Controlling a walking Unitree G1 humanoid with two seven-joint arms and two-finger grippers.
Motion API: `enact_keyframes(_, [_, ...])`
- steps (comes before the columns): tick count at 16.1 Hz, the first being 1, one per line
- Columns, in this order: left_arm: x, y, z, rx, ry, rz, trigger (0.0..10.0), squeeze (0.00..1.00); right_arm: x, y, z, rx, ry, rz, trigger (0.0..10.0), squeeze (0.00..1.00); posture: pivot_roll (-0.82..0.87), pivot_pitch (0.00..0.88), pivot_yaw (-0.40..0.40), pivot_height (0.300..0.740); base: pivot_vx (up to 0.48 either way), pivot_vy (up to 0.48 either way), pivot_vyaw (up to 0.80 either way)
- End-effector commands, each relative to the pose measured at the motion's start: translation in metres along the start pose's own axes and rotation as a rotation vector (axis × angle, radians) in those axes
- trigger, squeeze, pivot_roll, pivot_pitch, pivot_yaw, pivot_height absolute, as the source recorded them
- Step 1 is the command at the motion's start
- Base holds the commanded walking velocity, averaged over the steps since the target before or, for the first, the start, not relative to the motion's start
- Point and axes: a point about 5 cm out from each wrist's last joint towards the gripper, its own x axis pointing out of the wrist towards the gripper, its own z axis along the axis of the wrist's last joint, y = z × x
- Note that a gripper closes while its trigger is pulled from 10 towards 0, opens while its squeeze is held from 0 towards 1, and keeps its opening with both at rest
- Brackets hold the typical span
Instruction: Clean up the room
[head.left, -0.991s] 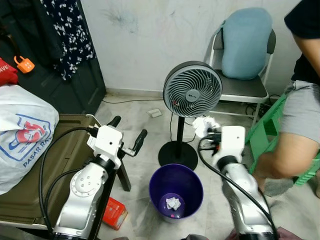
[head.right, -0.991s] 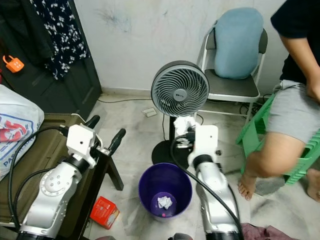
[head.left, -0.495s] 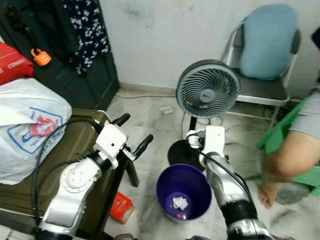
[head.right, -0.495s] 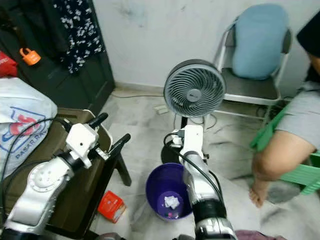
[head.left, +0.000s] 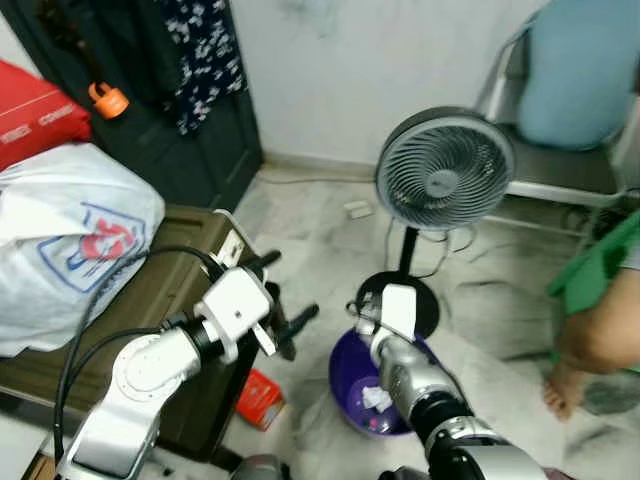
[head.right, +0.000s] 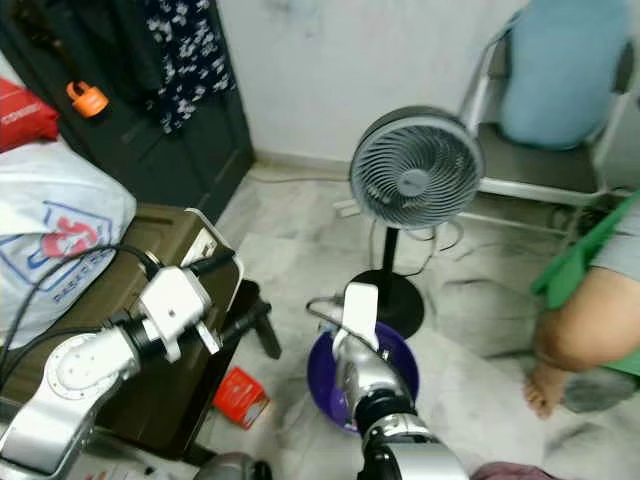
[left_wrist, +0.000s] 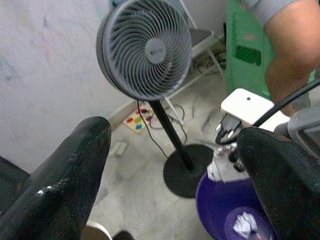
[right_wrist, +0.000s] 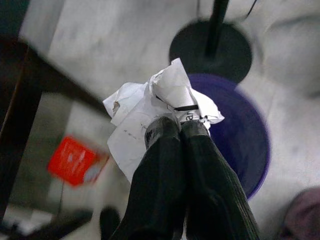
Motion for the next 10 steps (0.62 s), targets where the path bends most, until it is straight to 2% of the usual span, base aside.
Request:
enact_keyframes(1, [0.000, -0.003, 0.001, 0.011, 0.007, -0.018, 10.0, 0.00, -0.001, 0.009, 0.000, 0.024, 0.014, -0.004, 10.0, 0.00, 0.29, 0.091, 0.123, 0.740, 0.000, 0.000, 0.00])
enact_keyframes(2, [0.003, -0.007, 0.003, 0.007, 0.008, -0.032, 10.0, 0.00, -0.002, 0.011, -0.010, 0.055, 0.075, -0.041, 10.0, 0.00, 0.29, 0.092, 0.131, 0.740, 0.000, 0.000, 0.00])
enact_keyframes(4, [0.006, -0.010, 0.004, 0.000, 0.005, -0.040, 10.0, 0.00, -0.005, 0.023, -0.016, 0.083, 0.100, -0.018, 10.0, 0.00, 0.28, 0.094, 0.141, 0.740, 0.000, 0.000, 0.00])
enact_keyframes(7, [0.004, 0.008, -0.012, 0.051, 0.049, 0.057, 10.0, 0.00, -0.011, 0.041, -0.016, 0.083, 0.065, 0.038, 10.0, 0.00, 0.25, 0.099, 0.157, 0.740, 0.000, 0.000, 0.00])
enact_keyframes(8, [0.002, 0.022, -0.021, 0.038, 0.083, 0.115, 10.0, 0.00, -0.013, 0.047, -0.015, 0.080, 0.024, 0.076, 10.0, 0.00, 0.21, 0.110, 0.168, 0.740, 0.000, 0.000, 0.00])
enact_keyframes(10, [0.004, 0.032, -0.026, 0.032, 0.093, 0.143, 10.0, 0.00, -0.012, 0.042, -0.016, 0.110, 0.019, 0.074, 10.0, 0.00, 0.19, 0.106, 0.167, 0.740, 0.000, 0.000, 0.00])
